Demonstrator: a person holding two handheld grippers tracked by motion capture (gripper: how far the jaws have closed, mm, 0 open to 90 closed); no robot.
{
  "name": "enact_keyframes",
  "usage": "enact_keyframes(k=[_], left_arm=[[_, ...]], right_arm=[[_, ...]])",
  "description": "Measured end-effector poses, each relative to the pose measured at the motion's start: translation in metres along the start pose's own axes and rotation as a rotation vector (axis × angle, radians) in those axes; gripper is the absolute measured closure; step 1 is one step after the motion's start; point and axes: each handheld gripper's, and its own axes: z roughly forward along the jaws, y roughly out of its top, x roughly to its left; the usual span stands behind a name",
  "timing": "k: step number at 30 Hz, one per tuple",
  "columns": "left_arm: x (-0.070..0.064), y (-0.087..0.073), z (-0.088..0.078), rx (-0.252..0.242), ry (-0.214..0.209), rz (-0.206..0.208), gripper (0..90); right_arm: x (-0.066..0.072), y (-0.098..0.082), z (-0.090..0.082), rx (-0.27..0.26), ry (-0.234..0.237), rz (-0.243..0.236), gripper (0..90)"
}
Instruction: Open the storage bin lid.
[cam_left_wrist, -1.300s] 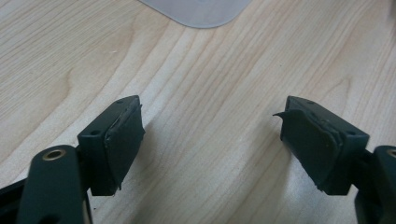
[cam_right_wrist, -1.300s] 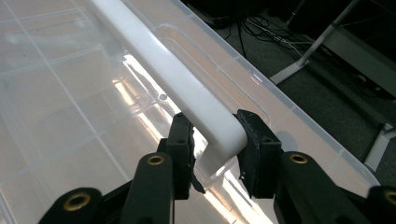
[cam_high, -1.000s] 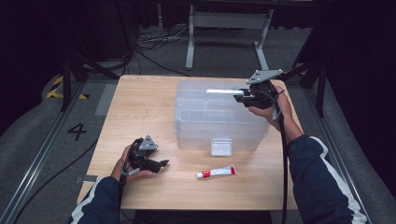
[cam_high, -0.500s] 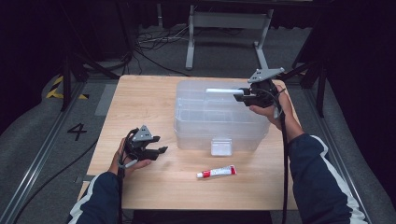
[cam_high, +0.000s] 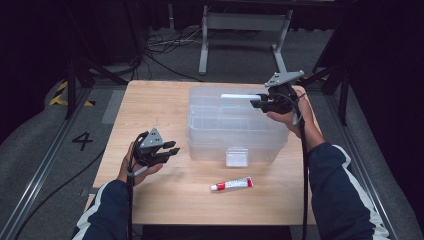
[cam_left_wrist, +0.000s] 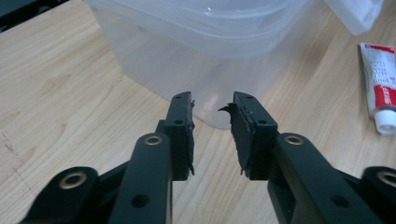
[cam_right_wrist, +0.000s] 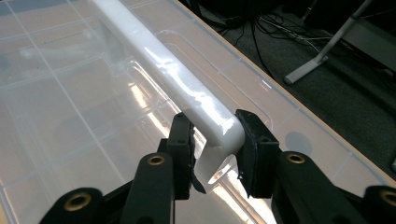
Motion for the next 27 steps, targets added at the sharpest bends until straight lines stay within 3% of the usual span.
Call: enact_keyframes(k=[12, 19, 27], left_arm=[[0.001, 0.011, 0.006, -0.032, 0.002, -0.031, 66.3], [0.0, 0.017, 0.006, -0.051, -0.022, -0.018, 72.1], [-0.004, 0.027, 0.007, -0.102, -0.009, -0.004, 84.4]], right_arm=[[-0.006, 0.008, 0.0, 0.016, -0.002, 0.017, 68.5], [-0.01, 0.017, 0.002, 0.029, -0.021, 0.028, 68.2], [-0.014, 0.024, 0.003, 0.053, -0.031, 0.019, 68.5]])
